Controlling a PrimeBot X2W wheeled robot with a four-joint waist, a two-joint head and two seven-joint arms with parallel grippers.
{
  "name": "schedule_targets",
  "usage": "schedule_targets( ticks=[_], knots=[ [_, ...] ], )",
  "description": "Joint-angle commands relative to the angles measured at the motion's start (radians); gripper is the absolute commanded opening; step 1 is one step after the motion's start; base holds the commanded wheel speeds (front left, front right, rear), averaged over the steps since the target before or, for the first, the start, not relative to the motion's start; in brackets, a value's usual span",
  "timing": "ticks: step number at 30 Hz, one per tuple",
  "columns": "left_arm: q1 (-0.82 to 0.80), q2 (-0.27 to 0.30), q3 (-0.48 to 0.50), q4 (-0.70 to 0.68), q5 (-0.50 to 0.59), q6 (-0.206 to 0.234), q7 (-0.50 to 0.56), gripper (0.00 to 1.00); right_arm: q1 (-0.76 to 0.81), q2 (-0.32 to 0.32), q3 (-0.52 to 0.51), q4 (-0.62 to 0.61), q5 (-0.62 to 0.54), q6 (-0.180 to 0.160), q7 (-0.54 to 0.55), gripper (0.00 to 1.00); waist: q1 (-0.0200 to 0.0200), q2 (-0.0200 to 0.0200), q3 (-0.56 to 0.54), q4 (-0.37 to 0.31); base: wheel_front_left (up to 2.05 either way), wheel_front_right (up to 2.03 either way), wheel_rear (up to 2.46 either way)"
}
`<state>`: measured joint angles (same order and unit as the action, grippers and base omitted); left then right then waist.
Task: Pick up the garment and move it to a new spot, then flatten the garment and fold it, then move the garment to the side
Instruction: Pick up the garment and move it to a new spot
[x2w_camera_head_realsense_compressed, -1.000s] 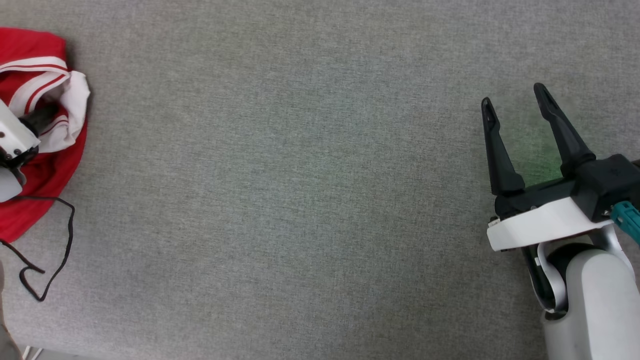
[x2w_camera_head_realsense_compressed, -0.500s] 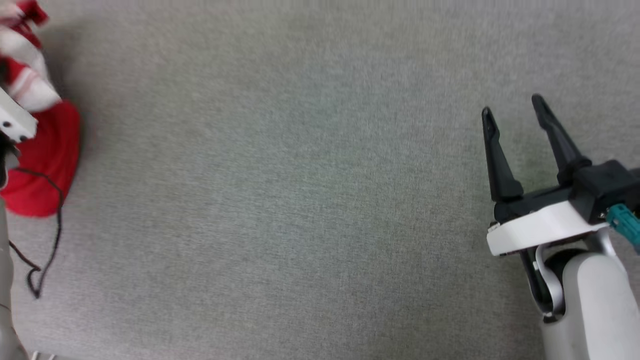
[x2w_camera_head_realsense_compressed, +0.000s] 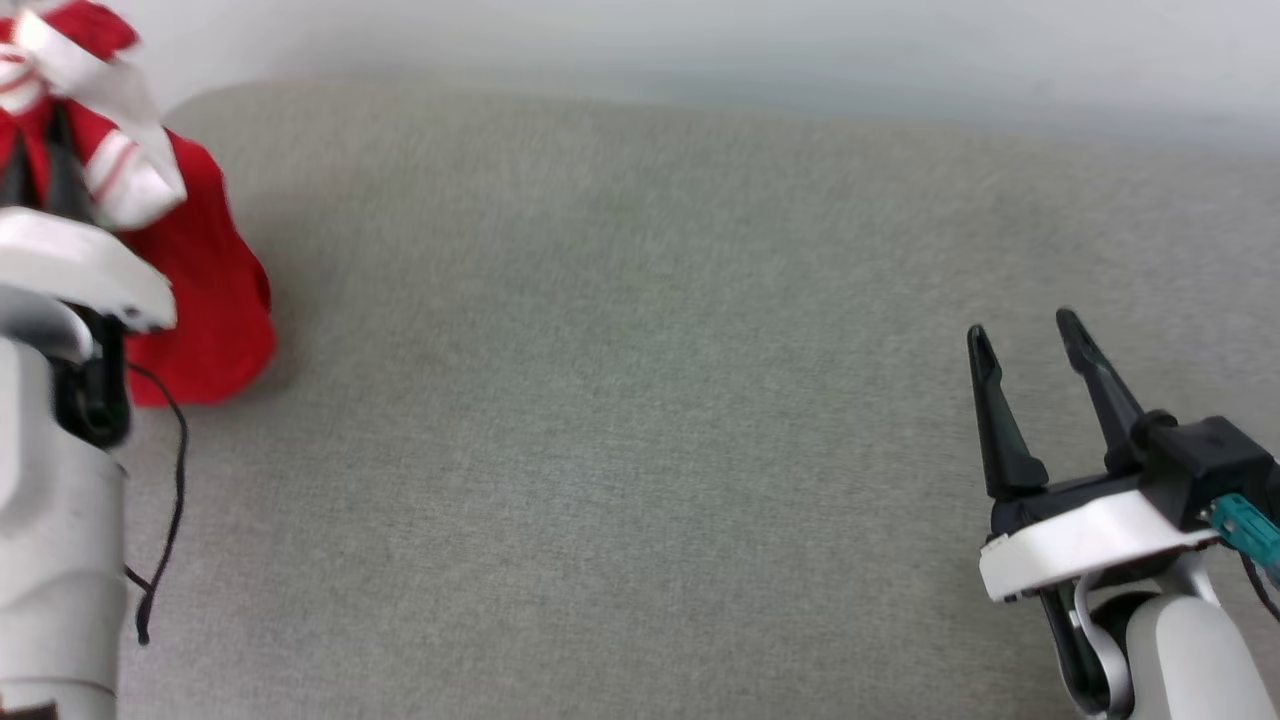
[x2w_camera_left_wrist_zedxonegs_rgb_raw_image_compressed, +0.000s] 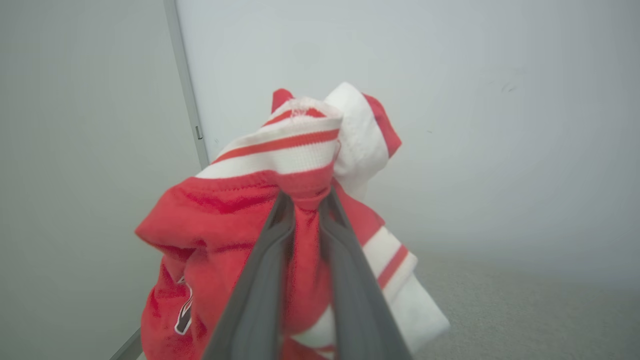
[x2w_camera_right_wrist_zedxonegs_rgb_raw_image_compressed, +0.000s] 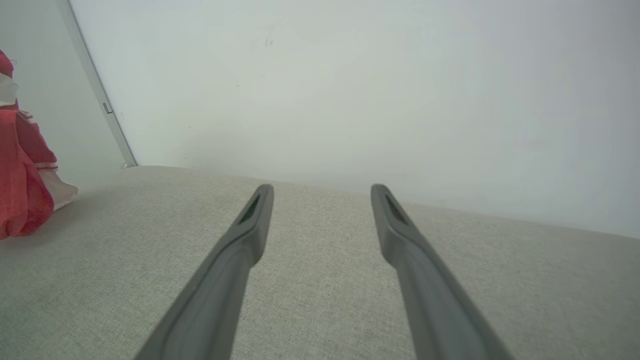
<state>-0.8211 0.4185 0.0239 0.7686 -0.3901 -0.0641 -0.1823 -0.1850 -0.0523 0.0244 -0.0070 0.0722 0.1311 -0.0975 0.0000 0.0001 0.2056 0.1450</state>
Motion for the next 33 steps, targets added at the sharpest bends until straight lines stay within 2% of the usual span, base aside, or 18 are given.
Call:
schedule_targets(
  ticks=[1, 6, 12, 16, 19, 23, 26, 33],
  knots=[
    [0.031, -0.007, -0.004, -0.022, 0.004, 0.007, -0.009, 0.0, 0.02, 0.003, -0.002, -0.003, 0.009, -0.001, 0.001, 1.0, 0.0, -0.0001, -0.063, -0.042, 0.0, 0.0, 0.0],
    [0.166, -0.05, -0.028, -0.171, 0.009, 0.035, 0.007, 0.0, 0.073, 0.003, 0.01, -0.016, 0.016, -0.001, 0.019, 1.0, 0.0, -0.0001, -0.123, -0.111, 0.0, 0.0, 0.0],
    [0.328, -0.114, -0.077, -0.429, 0.008, 0.062, 0.068, 0.0, 0.103, 0.003, 0.012, -0.037, 0.018, -0.001, 0.044, 1.0, 0.0, -0.0001, -0.141, -0.217, 0.0, 0.0, 0.0],
    [0.404, -0.183, -0.159, -0.584, 0.012, 0.059, 0.128, 0.0, 0.112, 0.002, 0.004, -0.043, 0.025, -0.001, 0.051, 1.0, 0.0, -0.0001, -0.124, -0.287, 0.0, 0.0, 0.0],
    [0.436, -0.233, -0.23, -0.651, 0.012, 0.048, 0.165, 0.0, 0.109, 0.003, 0.005, -0.045, 0.03, -0.001, 0.051, 1.0, 0.0, -0.0001, -0.095, -0.334, 0.0, 0.0, 0.0],
    [0.456, -0.291, -0.331, -0.67, 0.018, 0.021, 0.194, 0.0, 0.095, 0.003, -0.003, -0.048, 0.041, -0.001, 0.043, 1.0, 0.0, -0.0001, -0.042, -0.373, 0.0, 0.0, 0.0],
    [0.469, -0.313, -0.381, -0.642, 0.021, 0.015, 0.207, 0.0, 0.077, 0.003, -0.001, -0.051, 0.05, -0.001, 0.033, 1.0, 0.0, -0.0001, 0.008, -0.389, 0.0, 0.0, 0.0],
    [0.503, -0.318, -0.427, -0.474, 0.045, 0.024, 0.191, 0.0, 0.041, 0.003, -0.005, -0.035, 0.058, -0.001, 0.011, 1.0, 0.0, -0.0001, 0.086, -0.373, 0.0, 0.0, 0.0]
  ],
)
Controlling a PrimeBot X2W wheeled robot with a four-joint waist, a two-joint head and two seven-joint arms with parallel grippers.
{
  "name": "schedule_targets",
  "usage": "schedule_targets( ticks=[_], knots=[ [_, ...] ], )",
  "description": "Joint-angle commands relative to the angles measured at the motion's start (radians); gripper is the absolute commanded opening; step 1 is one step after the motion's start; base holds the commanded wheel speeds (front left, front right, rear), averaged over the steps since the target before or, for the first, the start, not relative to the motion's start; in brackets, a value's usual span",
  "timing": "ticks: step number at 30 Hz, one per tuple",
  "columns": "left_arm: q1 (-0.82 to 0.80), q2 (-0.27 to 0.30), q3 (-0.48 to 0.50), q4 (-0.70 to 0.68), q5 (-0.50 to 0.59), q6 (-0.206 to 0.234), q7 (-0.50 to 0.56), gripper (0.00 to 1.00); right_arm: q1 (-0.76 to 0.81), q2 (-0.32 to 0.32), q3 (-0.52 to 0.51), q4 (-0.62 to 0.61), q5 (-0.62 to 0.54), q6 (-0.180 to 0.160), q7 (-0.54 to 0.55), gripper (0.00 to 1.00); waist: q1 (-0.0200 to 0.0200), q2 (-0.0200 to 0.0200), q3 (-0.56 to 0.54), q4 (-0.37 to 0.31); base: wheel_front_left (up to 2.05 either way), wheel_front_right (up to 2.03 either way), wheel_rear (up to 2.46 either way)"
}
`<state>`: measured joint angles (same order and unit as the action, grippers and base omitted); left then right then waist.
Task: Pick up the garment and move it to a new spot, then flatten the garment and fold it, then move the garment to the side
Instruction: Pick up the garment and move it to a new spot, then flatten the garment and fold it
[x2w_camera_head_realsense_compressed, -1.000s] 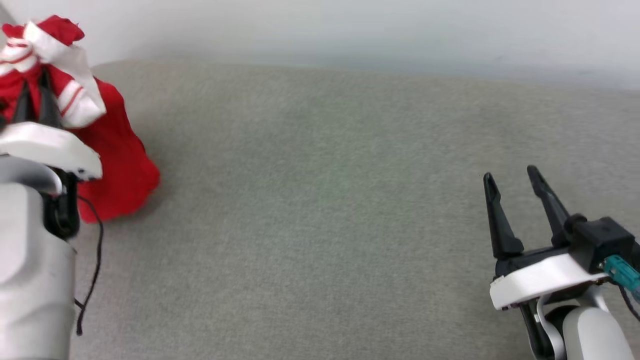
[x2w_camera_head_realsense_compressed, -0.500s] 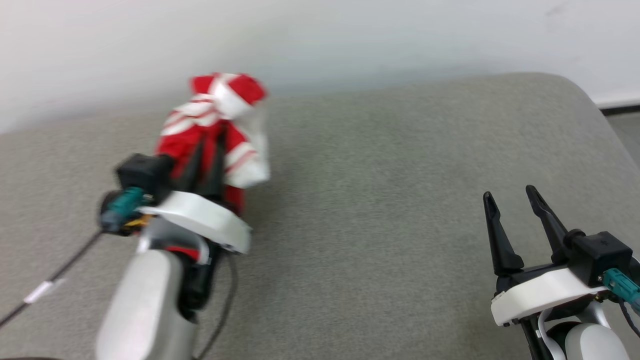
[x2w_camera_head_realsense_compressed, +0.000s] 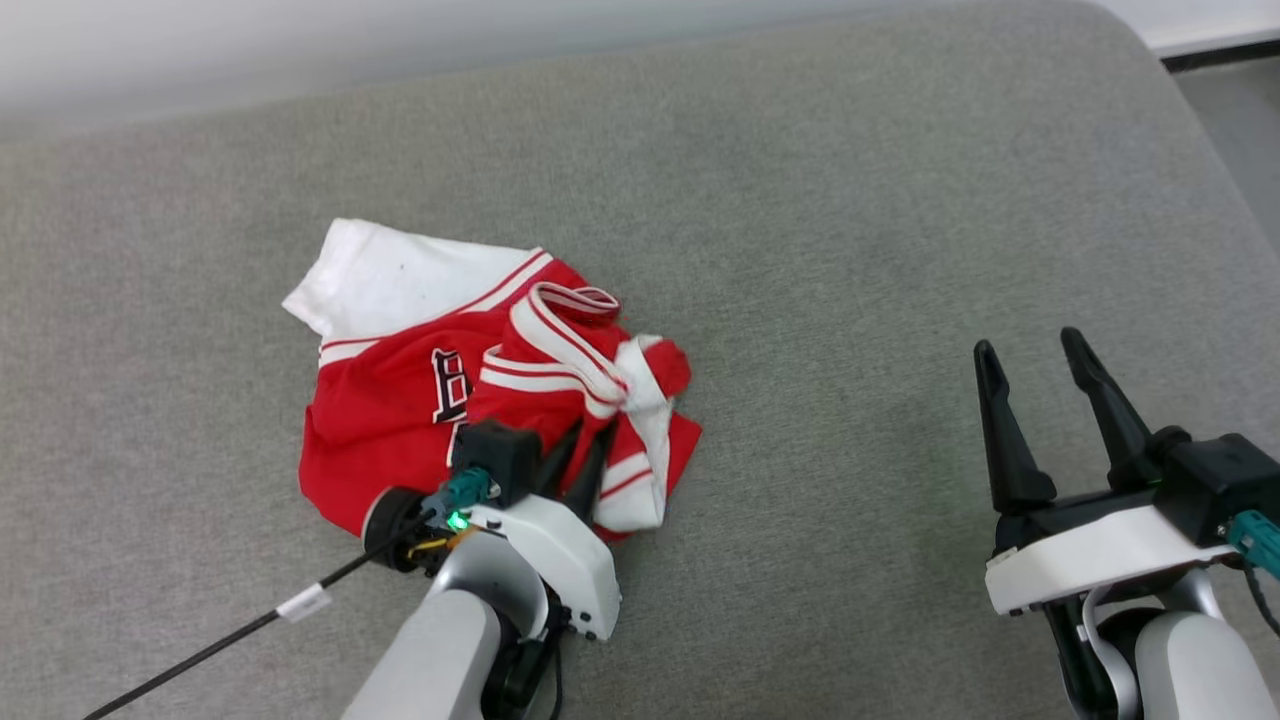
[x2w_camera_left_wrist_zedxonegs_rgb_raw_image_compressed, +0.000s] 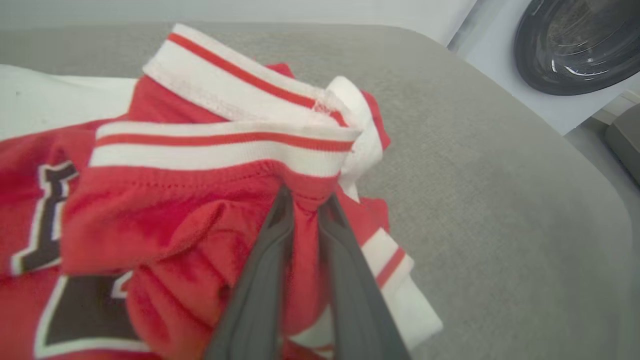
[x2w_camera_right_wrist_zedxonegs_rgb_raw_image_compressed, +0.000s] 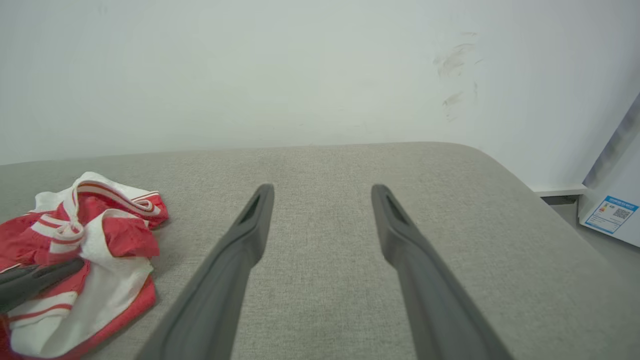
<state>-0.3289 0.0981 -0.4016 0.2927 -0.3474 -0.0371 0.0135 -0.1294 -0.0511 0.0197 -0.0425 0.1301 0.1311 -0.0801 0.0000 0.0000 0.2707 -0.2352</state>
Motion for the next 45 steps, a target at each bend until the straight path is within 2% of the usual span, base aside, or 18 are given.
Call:
schedule_targets(
  ticks=[1, 4, 5, 6, 11, 15, 20, 27, 36, 45],
  knots=[
    [0.011, 0.001, -0.007, 0.025, 0.006, -0.005, -0.009, 0.0, -0.019, 0.001, -0.003, 0.002, -0.003, -0.001, -0.009, 1.0, 0.0, 0.0, 0.027, 0.014, 0.0, 0.0, 0.0],
    [0.002, -0.008, -0.029, 0.077, 0.005, -0.015, -0.03, 0.0, -0.029, 0.001, -0.008, 0.011, -0.011, -0.001, -0.01, 1.0, 0.0, 0.0, 0.03, 0.037, 0.0, 0.0, 0.0],
    [0.001, -0.014, -0.036, 0.089, -0.005, -0.022, -0.037, 0.36, -0.033, 0.001, -0.013, 0.012, -0.011, -0.001, -0.01, 1.0, 0.0, 0.0, 0.026, 0.046, 0.0, 0.0, 0.0],
    [-0.007, -0.019, -0.046, 0.094, -0.004, -0.027, -0.048, 1.0, -0.034, 0.001, -0.018, 0.014, -0.013, -0.001, -0.009, 1.0, 0.0, 0.0, 0.021, 0.055, 0.0, 0.0, 0.0],
    [-0.044, -0.032, -0.078, 0.077, -0.003, -0.043, -0.139, 1.0, -0.017, 0.001, -0.034, 0.017, -0.03, -0.001, 0.001, 1.0, 0.0, 0.0, -0.038, 0.097, 0.0, 0.0, 0.0],
    [-0.048, -0.037, -0.086, 0.035, 0.0, -0.023, -0.198, 1.0, 0.005, 0.001, -0.047, 0.017, -0.04, -0.001, 0.016, 1.0, 0.0, 0.0, -0.095, 0.127, 0.0, 0.0, 0.0],
    [-0.013, -0.021, -0.042, -0.009, 0.001, 0.044, -0.227, 1.0, 0.043, 0.001, -0.053, 0.008, -0.048, -0.001, 0.038, 1.0, 0.0, 0.0, -0.154, 0.157, 0.0, 0.0, 0.0],
    [0.065, 0.051, 0.075, -0.034, -0.017, 0.139, -0.249, 1.0, 0.098, 0.001, -0.053, -0.006, -0.052, -0.001, 0.067, 1.0, 0.0, 0.0, -0.212, 0.185, 0.0, 0.0, 0.0],
    [0.208, 0.134, 0.139, -0.071, -0.059, 0.154, -0.246, 1.0, 0.17, 0.001, -0.068, -0.012, -0.049, -0.001, 0.104, 1.0, 0.0, 0.0, -0.272, 0.19, 0.0, 0.0, 0.0],
    [0.243, 0.145, 0.128, -0.117, -0.068, 0.154, -0.23, 1.0, 0.195, 0.001, -0.065, -0.032, -0.045, -0.001, 0.119, 1.0, 0.0, 0.0, -0.28, 0.188, 0.0, 0.0, 0.0]
  ],
)
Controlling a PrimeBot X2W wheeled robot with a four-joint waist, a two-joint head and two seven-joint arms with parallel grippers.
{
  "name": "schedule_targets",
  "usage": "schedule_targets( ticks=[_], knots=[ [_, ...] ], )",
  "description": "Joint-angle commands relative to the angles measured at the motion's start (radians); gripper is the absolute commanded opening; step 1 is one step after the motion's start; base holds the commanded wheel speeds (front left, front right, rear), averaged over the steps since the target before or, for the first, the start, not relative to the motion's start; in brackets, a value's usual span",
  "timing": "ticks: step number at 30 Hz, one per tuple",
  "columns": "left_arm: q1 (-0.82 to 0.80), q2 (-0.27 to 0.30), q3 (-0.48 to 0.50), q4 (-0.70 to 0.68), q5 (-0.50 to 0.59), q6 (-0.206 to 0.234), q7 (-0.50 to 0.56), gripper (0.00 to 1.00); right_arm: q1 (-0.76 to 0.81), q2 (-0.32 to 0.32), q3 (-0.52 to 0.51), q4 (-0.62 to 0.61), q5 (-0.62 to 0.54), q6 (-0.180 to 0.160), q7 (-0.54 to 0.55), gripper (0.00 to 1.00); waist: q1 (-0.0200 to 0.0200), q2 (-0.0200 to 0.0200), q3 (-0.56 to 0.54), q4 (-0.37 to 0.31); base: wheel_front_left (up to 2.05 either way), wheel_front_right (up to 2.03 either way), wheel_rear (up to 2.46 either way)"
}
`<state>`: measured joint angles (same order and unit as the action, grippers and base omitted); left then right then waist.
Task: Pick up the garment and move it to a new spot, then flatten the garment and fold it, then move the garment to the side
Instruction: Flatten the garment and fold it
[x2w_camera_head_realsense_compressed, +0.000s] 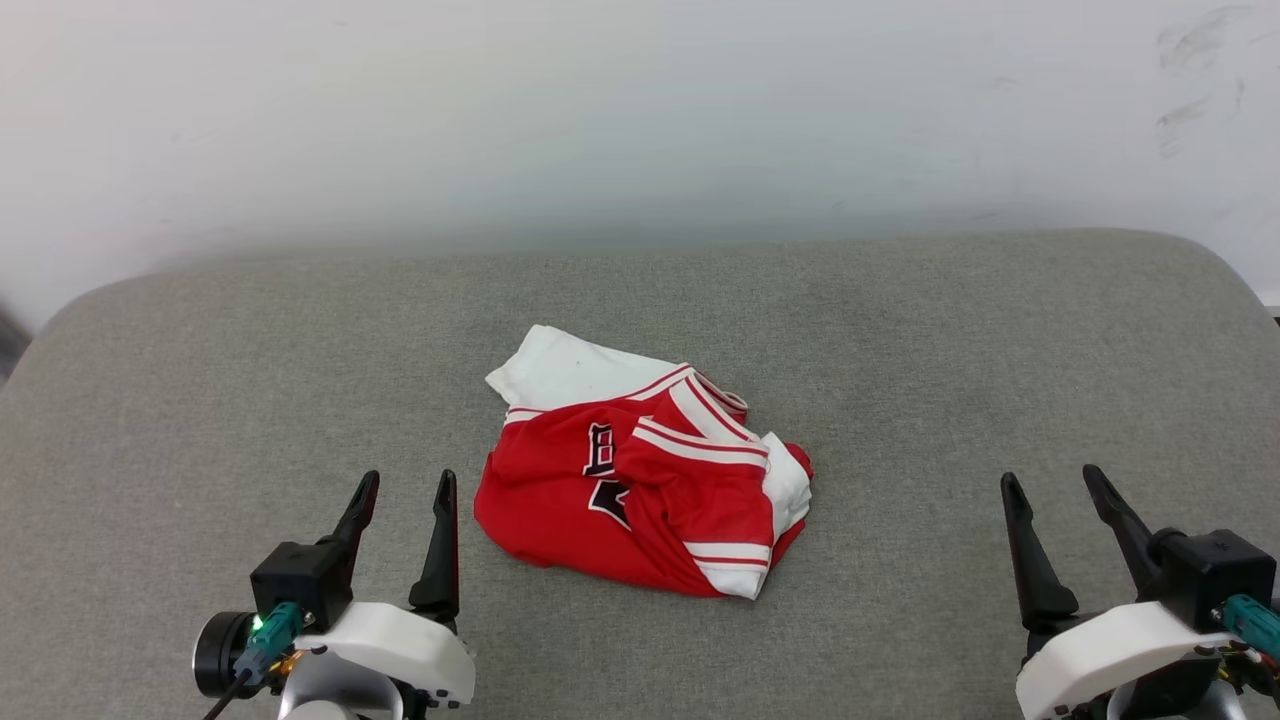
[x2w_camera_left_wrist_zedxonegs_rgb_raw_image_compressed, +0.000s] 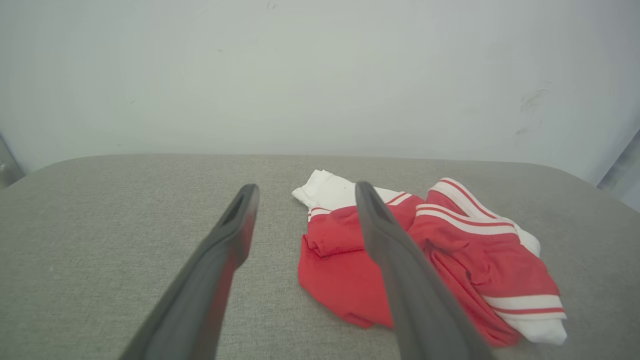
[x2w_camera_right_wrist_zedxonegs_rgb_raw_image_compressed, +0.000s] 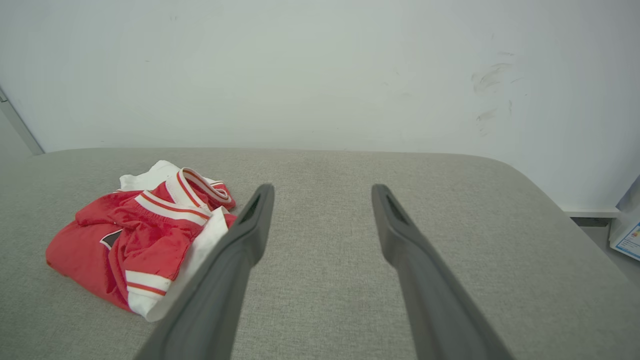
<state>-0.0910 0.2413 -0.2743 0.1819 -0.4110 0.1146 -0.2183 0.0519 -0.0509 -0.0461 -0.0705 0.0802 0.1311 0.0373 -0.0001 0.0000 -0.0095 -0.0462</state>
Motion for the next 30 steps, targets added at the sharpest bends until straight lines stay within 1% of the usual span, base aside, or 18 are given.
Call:
schedule_targets(
  ticks=[1, 7, 10, 11, 12, 14, 17, 20, 22, 24, 27, 30],
  knots=[
    [0.005, 0.001, -0.001, -0.008, -0.005, 0.003, 0.002, 1.0, 0.014, 0.001, 0.0, -0.006, 0.005, -0.001, 0.003, 1.0, 0.0001, 0.0, 0.001, -0.001, 0.0, 0.0, 0.0],
    [0.0, -0.004, -0.005, -0.015, -0.01, 0.002, 0.0, 1.0, 0.006, 0.001, -0.006, -0.008, 0.002, -0.001, 0.006, 1.0, 0.0001, 0.0, 0.002, 0.002, 0.0, 0.0, 0.0],
    [-0.009, -0.009, -0.006, -0.022, -0.013, 0.006, -0.004, 1.0, -0.015, 0.001, -0.027, -0.002, 0.024, -0.001, 0.021, 1.0, 0.0001, 0.0, 0.004, 0.012, 0.0, 0.0, 0.0],
    [-0.011, -0.012, -0.008, -0.024, -0.014, 0.006, -0.004, 1.0, -0.023, 0.002, -0.029, 0.007, 0.054, -0.001, 0.047, 1.0, 0.0001, 0.0, 0.005, 0.018, 0.0, 0.0, 0.0],
    [-0.014, -0.014, -0.009, -0.027, -0.014, 0.005, -0.006, 1.0, -0.034, 0.002, -0.025, 0.014, 0.078, -0.001, 0.08, 1.0, 0.0001, 0.0, 0.007, 0.024, 0.0, 0.0, 0.0],
    [-0.021, -0.018, -0.014, -0.033, -0.011, 0.005, -0.008, 1.0, -0.064, 0.001, -0.027, 0.021, 0.087, -0.001, 0.159, 1.0, 0.0001, 0.0, 0.017, 0.04, 0.0, 0.0, 0.0],
    [-0.044, -0.022, -0.028, -0.042, -0.001, -0.003, -0.011, 1.0, -0.115, -0.022, -0.012, 0.03, 0.12, -0.001, 0.326, 1.0, 0.0001, 0.0, 0.045, 0.073, 0.0, 0.0, 0.0],
    [-0.072, -0.026, -0.043, -0.042, 0.008, -0.016, -0.016, 1.0, -0.169, -0.054, 0.025, 0.04, 0.16, -0.001, 0.511, 1.0, 0.0001, 0.0, 0.075, 0.104, 0.0, 0.0, 0.0],
    [-0.092, -0.031, -0.05, -0.041, 0.014, -0.023, -0.02, 1.0, -0.199, -0.064, 0.056, 0.043, 0.192, -0.001, 0.621, 1.0, 0.0001, 0.0, 0.096, 0.126, 0.0, 0.0, 0.0],
    [-0.108, -0.039, -0.053, -0.038, 0.015, -0.025, -0.025, 1.0, -0.225, -0.078, 0.093, 0.049, 0.22, -0.001, 0.706, 1.0, 0.0001, 0.0, 0.116, 0.146, 0.0, 0.0, 0.0],
    [-0.129, -0.052, -0.055, -0.034, 0.017, -0.031, -0.032, 1.0, -0.247, -0.088, 0.16, 0.067, 0.25, -0.001, 0.789, 1.0, 0.0001, 0.0, 0.145, 0.173, 0.0, 0.0, 0.0],
    [-0.14, -0.062, -0.052, -0.025, 0.016, -0.033, -0.038, 1.0, -0.267, -0.092, 0.211, 0.104, 0.276, -0.001, 0.814, 1.0, 0.0001, 0.0, 0.168, 0.191, 0.0, 0.0, 0.0]
  ],
)
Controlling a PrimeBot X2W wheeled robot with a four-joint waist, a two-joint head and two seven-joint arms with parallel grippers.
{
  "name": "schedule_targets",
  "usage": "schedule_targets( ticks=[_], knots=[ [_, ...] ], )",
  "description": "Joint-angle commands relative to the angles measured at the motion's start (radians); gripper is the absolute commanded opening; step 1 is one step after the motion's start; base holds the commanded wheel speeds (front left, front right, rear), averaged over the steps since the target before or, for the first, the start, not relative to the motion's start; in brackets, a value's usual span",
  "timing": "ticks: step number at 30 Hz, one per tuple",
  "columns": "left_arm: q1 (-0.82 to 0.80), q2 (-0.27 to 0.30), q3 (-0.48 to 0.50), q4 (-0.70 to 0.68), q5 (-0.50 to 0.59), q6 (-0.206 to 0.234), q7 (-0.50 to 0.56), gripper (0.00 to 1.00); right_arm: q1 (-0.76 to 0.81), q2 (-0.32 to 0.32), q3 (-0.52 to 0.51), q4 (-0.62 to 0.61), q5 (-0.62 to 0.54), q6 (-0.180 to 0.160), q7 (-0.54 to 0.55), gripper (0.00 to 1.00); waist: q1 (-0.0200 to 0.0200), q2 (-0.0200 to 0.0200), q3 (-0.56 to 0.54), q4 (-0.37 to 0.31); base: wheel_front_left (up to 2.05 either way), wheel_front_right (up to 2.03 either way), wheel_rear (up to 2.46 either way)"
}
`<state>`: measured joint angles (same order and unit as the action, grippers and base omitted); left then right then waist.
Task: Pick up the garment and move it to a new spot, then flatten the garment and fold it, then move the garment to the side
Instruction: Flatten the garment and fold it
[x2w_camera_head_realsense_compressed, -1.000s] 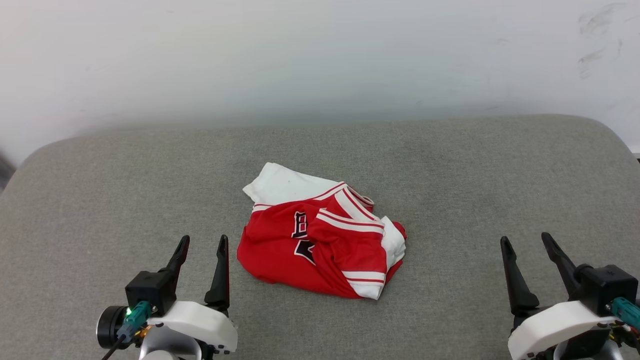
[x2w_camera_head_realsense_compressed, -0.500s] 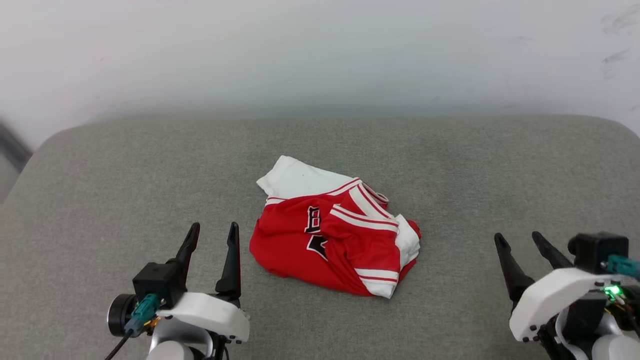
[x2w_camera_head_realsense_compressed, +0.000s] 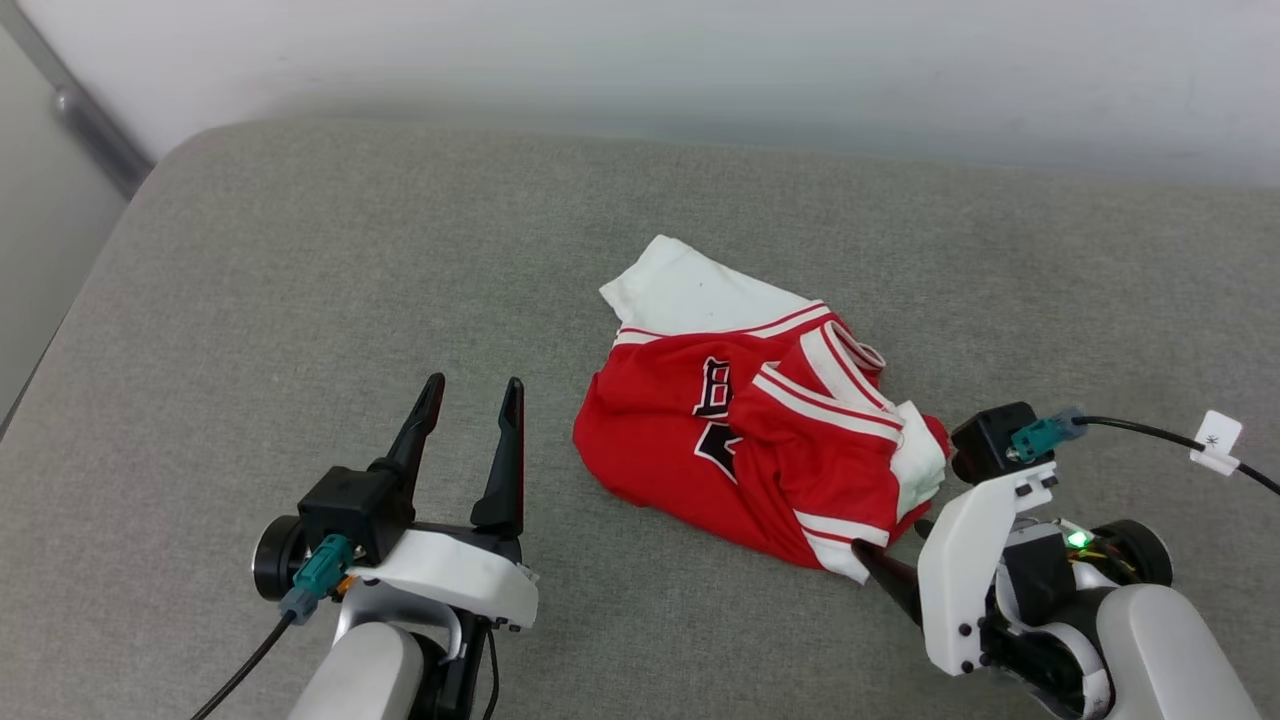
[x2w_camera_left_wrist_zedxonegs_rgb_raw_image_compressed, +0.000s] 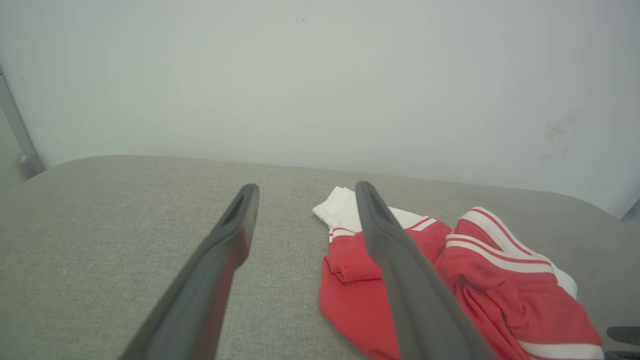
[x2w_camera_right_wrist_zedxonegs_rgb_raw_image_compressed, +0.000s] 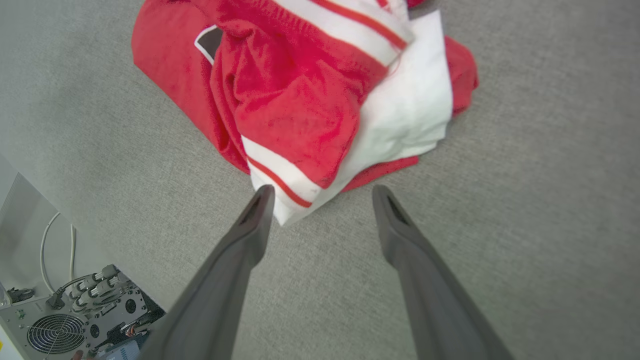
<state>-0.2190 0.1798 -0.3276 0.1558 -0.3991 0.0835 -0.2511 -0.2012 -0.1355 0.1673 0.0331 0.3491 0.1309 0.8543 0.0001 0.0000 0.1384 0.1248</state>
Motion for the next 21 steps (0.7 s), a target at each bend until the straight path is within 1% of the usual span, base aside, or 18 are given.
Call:
schedule_targets(
  ticks=[1, 7, 8, 9, 13, 16, 18, 21],
  knots=[
    [-0.015, -0.003, 0.002, 0.004, 0.005, -0.002, -0.008, 1.0, -0.019, -0.001, 0.009, 0.017, 0.016, 0.0, -0.002, 1.0, -0.0001, 0.0, 0.028, 0.024, 0.0, 0.0, 0.0],
    [-0.02, -0.014, 0.012, 0.026, 0.006, -0.011, -0.012, 1.0, -0.053, 0.004, 0.072, 0.105, 0.051, 0.0, -0.039, 1.0, -0.0001, 0.0, 0.045, 0.025, 0.0, 0.0, 0.0],
    [-0.019, -0.014, 0.014, 0.029, 0.008, -0.01, -0.013, 1.0, -0.059, 0.0, 0.083, 0.108, 0.055, 0.0, -0.05, 0.26, -0.0001, 0.0, 0.045, 0.021, 0.0, 0.0, 0.0],
    [-0.017, -0.015, 0.016, 0.031, 0.009, -0.009, -0.013, 1.0, -0.065, 0.0, 0.09, 0.108, 0.062, 0.0, -0.059, 0.0, -0.0001, 0.0, 0.044, 0.015, 0.0, 0.0, 0.0],
    [-0.013, -0.014, 0.021, 0.037, 0.013, -0.01, -0.014, 1.0, -0.089, -0.022, 0.108, 0.074, 0.07, 0.0, -0.11, 0.0, -0.0001, 0.0, 0.03, -0.012, 0.0, 0.0, 0.0],
    [-0.003, -0.012, 0.027, 0.038, 0.016, -0.009, -0.015, 1.0, -0.101, -0.041, 0.099, 0.028, 0.065, 0.0, -0.136, 0.0, -0.0001, 0.0, 0.012, -0.036, 0.0, 0.0, 0.0],
    [0.004, -0.011, 0.03, 0.038, 0.016, -0.01, -0.015, 1.0, -0.102, -0.054, 0.071, -0.012, 0.056, 0.0, -0.144, 0.0, -0.0001, 0.0, 0.001, -0.055, 0.0, 0.0, 0.0],
    [0.012, -0.01, 0.033, 0.032, 0.018, -0.006, -0.015, 1.0, -0.087, -0.072, 0.003, -0.08, 0.033, 0.0, -0.134, 0.0, -0.0001, 0.0, -0.008, -0.082, 0.0, 0.0, 0.0]
  ],
)
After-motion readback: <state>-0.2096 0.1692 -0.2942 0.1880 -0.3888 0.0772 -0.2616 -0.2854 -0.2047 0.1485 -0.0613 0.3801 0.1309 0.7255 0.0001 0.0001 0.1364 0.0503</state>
